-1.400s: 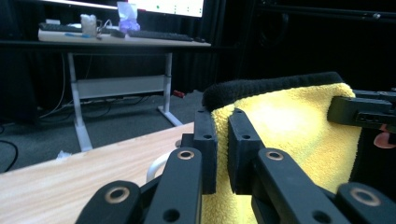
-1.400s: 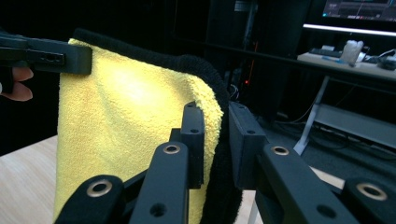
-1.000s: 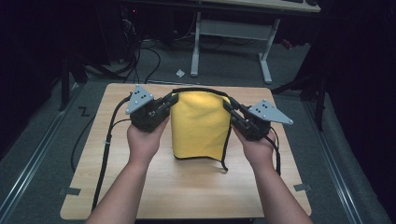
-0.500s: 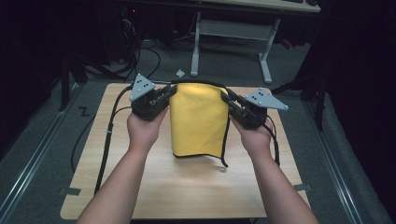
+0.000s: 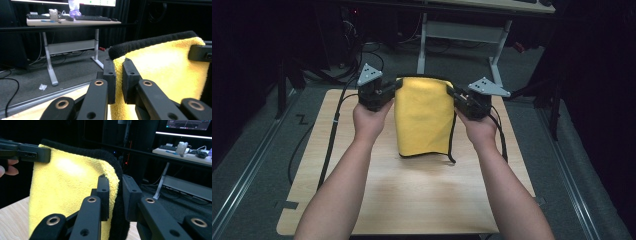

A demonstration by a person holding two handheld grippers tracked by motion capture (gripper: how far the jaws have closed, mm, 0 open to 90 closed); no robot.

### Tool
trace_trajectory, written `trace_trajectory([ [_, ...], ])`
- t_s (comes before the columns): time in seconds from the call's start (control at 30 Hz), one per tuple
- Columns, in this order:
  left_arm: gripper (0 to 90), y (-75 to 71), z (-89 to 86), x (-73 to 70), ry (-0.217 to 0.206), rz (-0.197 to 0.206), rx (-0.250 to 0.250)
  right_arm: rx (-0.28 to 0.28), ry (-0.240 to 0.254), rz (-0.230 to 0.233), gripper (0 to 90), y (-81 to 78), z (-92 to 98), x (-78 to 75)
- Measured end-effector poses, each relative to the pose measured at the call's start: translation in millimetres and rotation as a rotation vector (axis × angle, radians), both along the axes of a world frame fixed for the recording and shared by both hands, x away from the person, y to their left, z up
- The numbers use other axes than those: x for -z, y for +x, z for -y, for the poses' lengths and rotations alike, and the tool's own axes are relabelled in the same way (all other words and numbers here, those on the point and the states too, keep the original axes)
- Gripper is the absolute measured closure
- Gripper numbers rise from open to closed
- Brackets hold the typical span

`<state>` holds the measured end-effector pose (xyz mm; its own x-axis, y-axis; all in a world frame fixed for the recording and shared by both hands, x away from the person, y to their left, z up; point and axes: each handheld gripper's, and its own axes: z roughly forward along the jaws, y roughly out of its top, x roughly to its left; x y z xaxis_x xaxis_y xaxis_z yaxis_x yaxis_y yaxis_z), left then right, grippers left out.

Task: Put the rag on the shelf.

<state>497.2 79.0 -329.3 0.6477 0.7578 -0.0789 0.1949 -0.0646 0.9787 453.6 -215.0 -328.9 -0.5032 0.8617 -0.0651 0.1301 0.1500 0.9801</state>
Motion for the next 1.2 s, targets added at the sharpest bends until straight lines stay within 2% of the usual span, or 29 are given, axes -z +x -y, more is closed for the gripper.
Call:
trace_trajectory([
  [0.2,83.0,22.0,4.5,12.5,0.019,-0.018,0.010,0.010,-0.042,-0.015,78.3,23.2,4.3,7.1],
  [0.23,83.0,25.7,5.1,15.8,0.023,-0.033,0.010,0.010,-0.062,-0.015,78.3,26.6,4.7,9.5],
  [0.37,83.3,36.6,6.8,31.5,0.059,-0.088,0.013,-0.006,-0.091,-0.052,78.2,38.9,7.3,19.8],
  [0.47,84.1,43.1,4.9,47.2,0.079,-0.154,0.022,-0.027,-0.106,-0.115,78.3,46.8,8.7,30.3],
  [0.63,84.5,45.9,5.6,65.6,0.091,-0.206,0.034,-0.041,-0.142,-0.162,78.3,55.1,10.2,45.5],
  [0.77,84.6,47.1,3.8,76.3,0.076,-0.248,0.045,-0.057,-0.105,-0.201,78.3,61.1,15.7,56.1],
  [0.97,84.6,46.3,-2.2,88.2,0.060,-0.281,0.057,-0.072,-0.084,-0.226,78.3,64.8,15.2,66.3],
  [1.1,84.6,45.9,-1.4,94.0,0.066,-0.302,0.066,-0.073,-0.079,-0.253,78.3,65.5,15.9,72.6],
  [1.2,84.5,45.8,-2.8,99.0,0.050,-0.313,0.070,-0.079,-0.062,-0.266,78.2,65.6,17.9,77.9],
])
